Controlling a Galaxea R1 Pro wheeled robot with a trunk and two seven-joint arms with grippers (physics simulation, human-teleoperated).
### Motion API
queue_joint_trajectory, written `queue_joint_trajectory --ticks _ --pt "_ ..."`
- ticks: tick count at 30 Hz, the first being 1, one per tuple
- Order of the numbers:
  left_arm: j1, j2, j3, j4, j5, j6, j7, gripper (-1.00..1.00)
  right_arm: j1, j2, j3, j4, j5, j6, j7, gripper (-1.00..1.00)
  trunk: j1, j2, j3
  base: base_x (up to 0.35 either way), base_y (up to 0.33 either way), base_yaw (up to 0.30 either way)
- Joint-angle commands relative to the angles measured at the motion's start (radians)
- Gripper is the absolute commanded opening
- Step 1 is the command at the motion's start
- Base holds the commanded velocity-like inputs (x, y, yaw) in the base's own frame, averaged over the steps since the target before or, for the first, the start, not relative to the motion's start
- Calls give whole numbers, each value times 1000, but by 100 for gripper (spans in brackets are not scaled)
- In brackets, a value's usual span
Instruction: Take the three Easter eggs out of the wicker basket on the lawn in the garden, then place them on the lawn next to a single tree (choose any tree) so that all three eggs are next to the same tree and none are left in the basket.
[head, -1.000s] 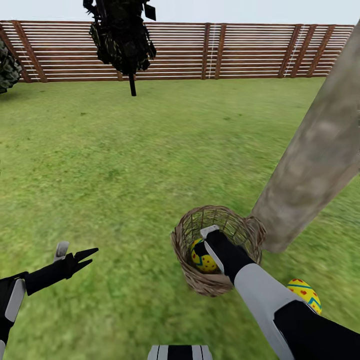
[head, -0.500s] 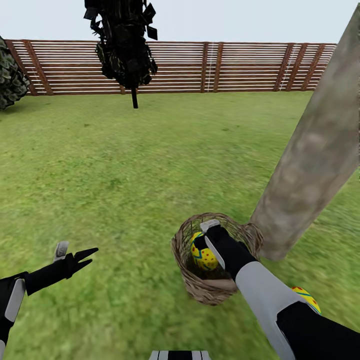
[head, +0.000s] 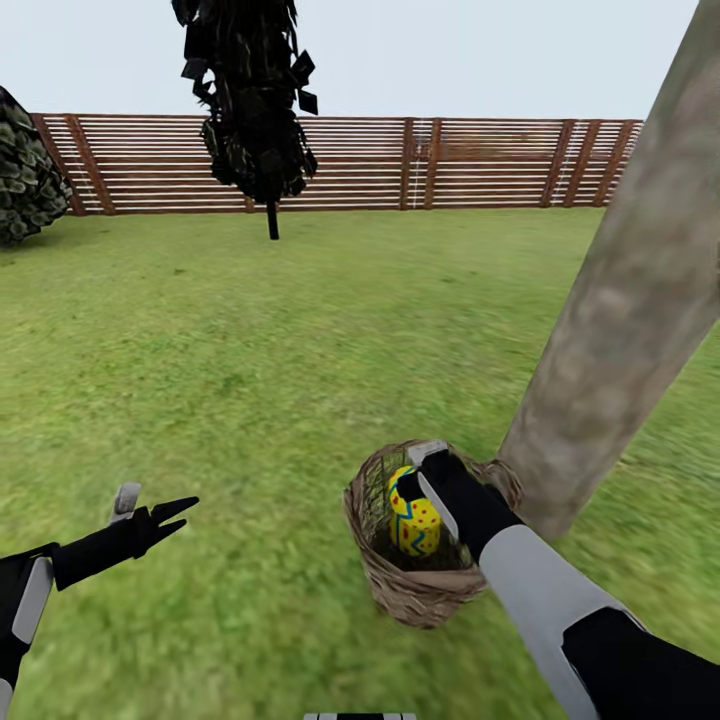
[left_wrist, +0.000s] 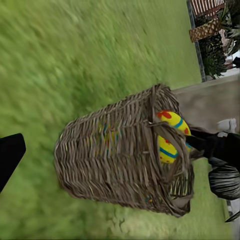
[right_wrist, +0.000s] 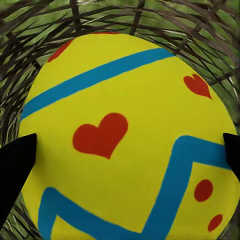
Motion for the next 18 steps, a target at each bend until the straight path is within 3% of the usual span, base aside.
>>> queue_joint_trajectory --ticks 1,14,16,18 --pt "0 0 1 0 1 5 -2 100 -1 0 4 -1 -7 4 -8 -100 -1 0 3 0 0 0" --pt "0 0 0 1 1 4 0 100 -1 -2 3 -28 -7 56 -7 -100 -6 3 53 0 0 0" --pt "0 0 0 1 1 4 -1 100 0 -8 3 -80 -7 153 -7 -100 -7 3 61 0 0 0" --pt "0 -1 0 1 0 4 -1 100 1 -17 3 -115 -7 177 -7 -100 -8 4 69 -75 0 0"
